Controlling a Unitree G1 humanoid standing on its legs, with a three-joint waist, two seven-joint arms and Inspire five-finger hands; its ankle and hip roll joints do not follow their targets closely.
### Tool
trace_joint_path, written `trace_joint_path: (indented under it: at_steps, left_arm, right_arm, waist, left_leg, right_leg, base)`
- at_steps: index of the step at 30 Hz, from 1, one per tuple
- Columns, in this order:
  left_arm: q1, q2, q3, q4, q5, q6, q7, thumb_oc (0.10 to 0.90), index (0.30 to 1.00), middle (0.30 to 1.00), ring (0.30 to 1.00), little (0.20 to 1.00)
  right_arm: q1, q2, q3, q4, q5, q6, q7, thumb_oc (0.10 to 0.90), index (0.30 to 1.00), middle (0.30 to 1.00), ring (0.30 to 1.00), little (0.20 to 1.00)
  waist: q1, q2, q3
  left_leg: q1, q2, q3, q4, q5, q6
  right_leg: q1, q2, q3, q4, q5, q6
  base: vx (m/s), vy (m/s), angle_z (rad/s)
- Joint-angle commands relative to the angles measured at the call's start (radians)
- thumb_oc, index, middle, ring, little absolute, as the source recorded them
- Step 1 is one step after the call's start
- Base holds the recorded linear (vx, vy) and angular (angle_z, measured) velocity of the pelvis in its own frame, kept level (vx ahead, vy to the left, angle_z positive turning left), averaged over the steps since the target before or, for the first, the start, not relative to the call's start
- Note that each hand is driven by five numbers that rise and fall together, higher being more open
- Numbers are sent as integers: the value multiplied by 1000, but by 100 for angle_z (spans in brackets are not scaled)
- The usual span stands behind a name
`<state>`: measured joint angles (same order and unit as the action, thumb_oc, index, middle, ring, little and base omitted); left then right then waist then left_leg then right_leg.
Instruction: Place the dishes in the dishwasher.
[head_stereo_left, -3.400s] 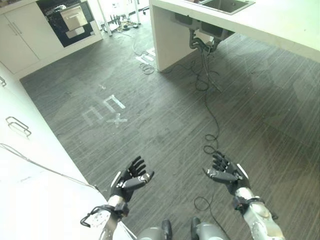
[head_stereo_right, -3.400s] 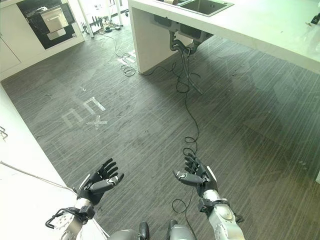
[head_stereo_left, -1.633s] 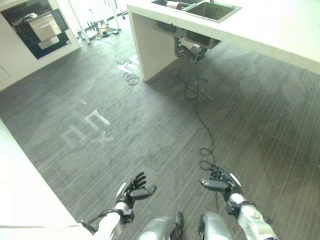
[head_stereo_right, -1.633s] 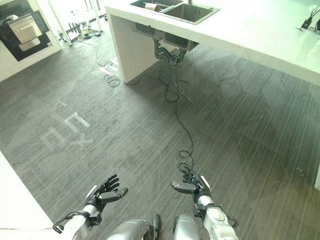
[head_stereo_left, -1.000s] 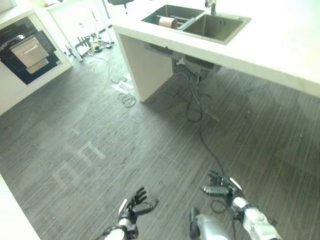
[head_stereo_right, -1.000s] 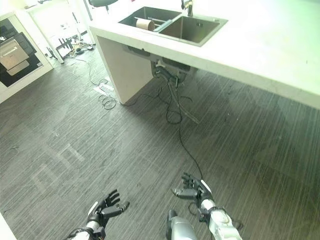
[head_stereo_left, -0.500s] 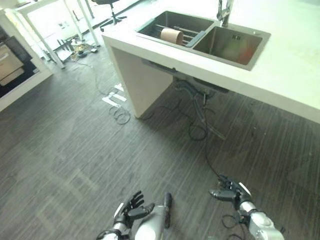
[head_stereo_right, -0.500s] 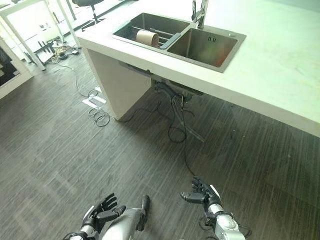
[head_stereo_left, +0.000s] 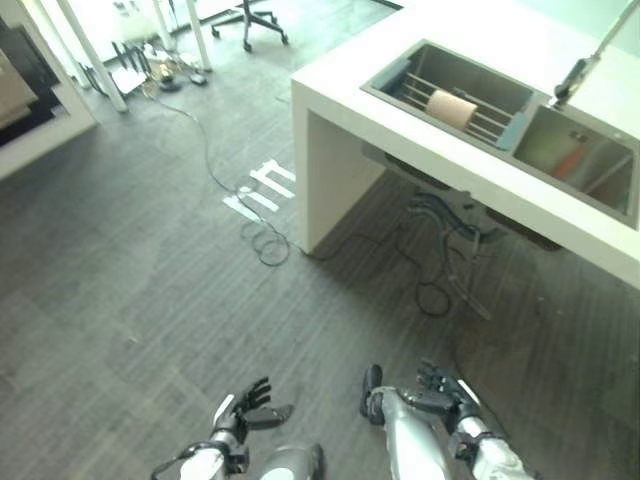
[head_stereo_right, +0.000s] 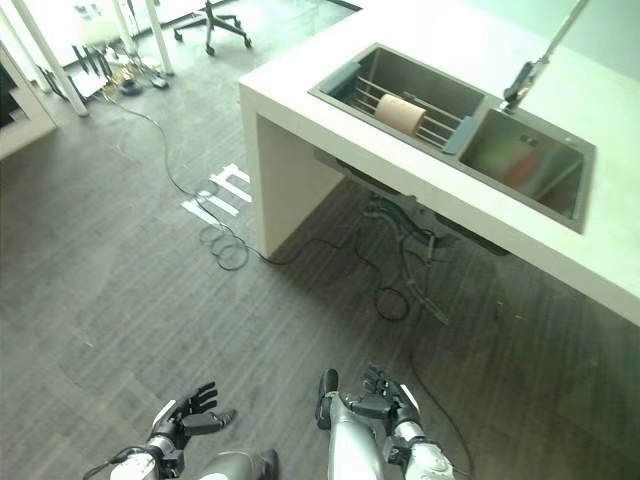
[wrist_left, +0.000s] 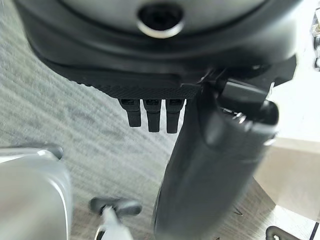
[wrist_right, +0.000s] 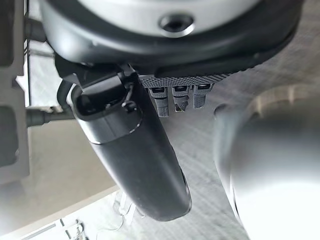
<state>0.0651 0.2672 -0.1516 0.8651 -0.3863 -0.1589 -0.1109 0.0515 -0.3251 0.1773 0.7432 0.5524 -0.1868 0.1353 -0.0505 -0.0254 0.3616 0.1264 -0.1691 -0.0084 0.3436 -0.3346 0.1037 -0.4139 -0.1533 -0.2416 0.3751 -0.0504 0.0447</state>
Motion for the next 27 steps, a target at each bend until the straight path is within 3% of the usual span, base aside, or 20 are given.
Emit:
trace_joint_path:
  at_steps: [1,5,8,12,13,14,15,16,17,20,21,22,23,27]
  left_arm:
    - [28,-6,18,-92,12,-76,0,800,900,900,900,900]
    - [53,-19,26,-85,22,-78,14,800,900,900,900,900]
    - [75,-32,37,-67,7,-78,16,800,900,900,900,900]
    - [96,-36,34,-84,3,-63,38,800,900,900,900,900]
    - [98,-37,36,-85,-10,-58,41,800,900,900,900,900]
    - [99,-36,38,-86,-13,-56,40,800,900,900,900,900]
    - [105,-38,42,-96,-9,-45,34,800,900,900,900,900]
    - [105,-38,41,-105,-2,-31,31,800,900,900,900,900]
    - [105,-39,44,-101,-2,-28,29,800,900,900,900,900]
    - [108,-47,56,-65,-6,-45,23,800,900,900,900,900]
    - [108,-47,58,-58,-7,-48,21,800,900,900,900,900]
    - [117,-55,67,-20,-15,-81,12,800,900,900,900,900]
    - [114,-55,70,2,-14,-92,2,800,900,900,900,900]
    - [85,-70,69,101,-10,-108,19,800,900,900,900,900]
  right_arm:
    - [-25,-76,-51,-89,-10,-45,38,800,900,900,900,900]
    - [-24,-87,-42,-105,-12,-23,36,800,900,900,900,900]
    - [-41,-91,-10,-87,3,-29,21,800,900,900,900,900]
    - [-46,-106,3,-118,-15,-19,26,800,900,900,900,900]
    - [-48,-114,7,-128,-22,-15,21,800,900,900,900,900]
    - [-47,-117,9,-134,-24,-11,16,800,900,900,900,900]
    - [-43,-141,3,-144,-19,-3,17,800,900,900,900,900]
    - [-40,-148,-7,-147,-17,4,17,800,900,900,900,900]
    - [-37,-148,-13,-144,-19,5,17,800,900,900,900,900]
    - [-35,-132,-14,-127,-55,7,18,800,900,900,900,900]
    - [-36,-130,-11,-122,-61,8,15,800,900,900,900,900]
    - [-47,-124,14,-78,-77,-8,10,800,900,900,900,900]
    - [-49,-120,23,-59,-82,-12,-4,800,900,900,900,900]
    - [-66,-87,0,114,-101,-40,-15,800,900,900,900,900]
  waist:
    - [-1,31,-78]
    - [1,30,-93]
    - [7,56,-107]
    - [12,83,-118]
    - [14,82,-121]
    - [17,78,-121]
    - [31,55,-110]
    - [43,45,-100]
    - [54,42,-96]
    - [80,44,-94]
    - [86,47,-94]
    - [111,67,-80]
    - [121,62,-73]
    - [119,85,-101]
  left_leg:
    - [35,18,-80,-44,-62,-20]
    - [65,20,-101,-44,-67,-34]
    - [94,69,-114,-44,-11,-70]
    - [110,130,-118,-44,197,-141]
    - [117,142,-121,-44,306,-165]
    - [116,143,-121,-44,350,-174]
    - [-15,114,-118,191,406,-193]
    - [-108,112,-95,270,393,-184]
    - [-147,105,-80,262,374,-173]
    - [-177,105,-57,59,344,-151]
    - [-178,105,-61,4,346,-152]
    - [-258,103,-84,-44,335,-169]
    - [-275,97,-73,-44,322,-169]
    - [-277,101,-79,-44,189,-142]
  right_leg:
    - [104,-47,33,-75,103,120]
    - [127,-42,49,-75,91,106]
    - [164,-4,62,-75,54,68]
    - [200,45,66,-75,-15,21]
    - [215,57,84,-75,-42,6]
    - [224,59,94,-75,-53,1]
    - [270,61,142,-75,-87,-19]
    - [301,67,162,-75,-108,-26]
    - [319,72,171,-75,-121,-23]
    - [341,88,184,-75,-146,-9]
    - [344,94,187,-75,-149,-6]
    - [372,121,202,-75,-165,2]
    - [388,113,206,-75,-175,3]
    - [373,104,154,-75,-185,16]
  base:
    - [539,-191,6]
    - [328,-165,0]
    - [455,-238,-32]
    - [348,-179,-30]
    - [261,-112,-28]
    - [417,-197,-34]
    - [399,-207,-52]
    - [403,-189,-89]
    - [230,-58,-75]
    - [182,77,-50]
    - [206,186,-57]
    - [154,162,-62]
    - [118,179,-46]
    - [-6,157,-93]
